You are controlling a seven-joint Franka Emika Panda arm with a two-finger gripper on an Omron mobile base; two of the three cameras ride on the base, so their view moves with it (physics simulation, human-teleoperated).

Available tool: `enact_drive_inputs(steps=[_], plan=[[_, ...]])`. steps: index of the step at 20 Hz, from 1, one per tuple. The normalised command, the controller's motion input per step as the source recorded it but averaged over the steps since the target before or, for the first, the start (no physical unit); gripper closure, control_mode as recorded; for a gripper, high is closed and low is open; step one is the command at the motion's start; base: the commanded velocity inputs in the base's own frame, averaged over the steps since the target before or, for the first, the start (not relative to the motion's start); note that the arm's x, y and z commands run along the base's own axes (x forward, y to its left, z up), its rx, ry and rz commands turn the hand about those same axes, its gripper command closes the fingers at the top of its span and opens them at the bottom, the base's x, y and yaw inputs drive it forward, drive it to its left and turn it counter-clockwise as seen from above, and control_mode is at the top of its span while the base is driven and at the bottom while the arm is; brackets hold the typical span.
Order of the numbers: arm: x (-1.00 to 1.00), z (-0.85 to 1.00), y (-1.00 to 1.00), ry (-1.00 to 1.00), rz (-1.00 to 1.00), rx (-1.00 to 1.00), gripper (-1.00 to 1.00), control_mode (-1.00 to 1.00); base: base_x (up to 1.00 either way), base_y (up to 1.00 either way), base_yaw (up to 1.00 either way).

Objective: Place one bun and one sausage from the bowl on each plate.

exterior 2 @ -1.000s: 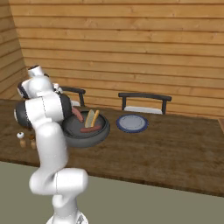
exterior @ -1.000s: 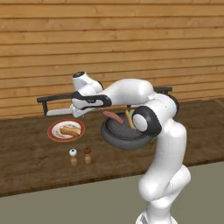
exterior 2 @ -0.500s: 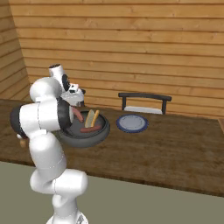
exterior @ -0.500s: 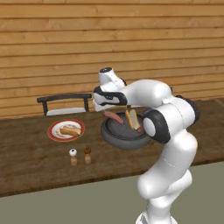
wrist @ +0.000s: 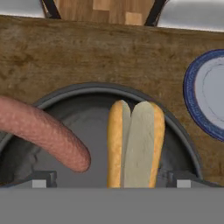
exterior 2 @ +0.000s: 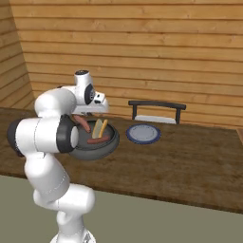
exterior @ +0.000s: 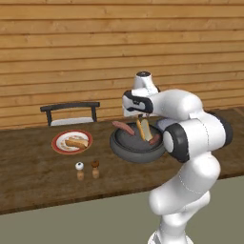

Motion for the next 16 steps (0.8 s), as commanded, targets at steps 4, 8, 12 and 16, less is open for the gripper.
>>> enact_drive_inputs(steps=[4,8,12,16], plan=[[0.0,-0.05,-0.26,-0.01,0.03,0.03,-1.0,-1.0,0.0,0.0,0.0],[0.0,-0.17,-0.09,0.0,0.1,0.01,-1.0,-1.0,0.0,0.0,0.0],[0.0,-0.29,-0.03,0.0,0.11,0.0,-1.0,-1.0,0.0,0.0,0.0],[0.0,-0.3,-0.02,0.0,0.03,0.0,-1.0,-1.0,0.0,0.0,0.0]])
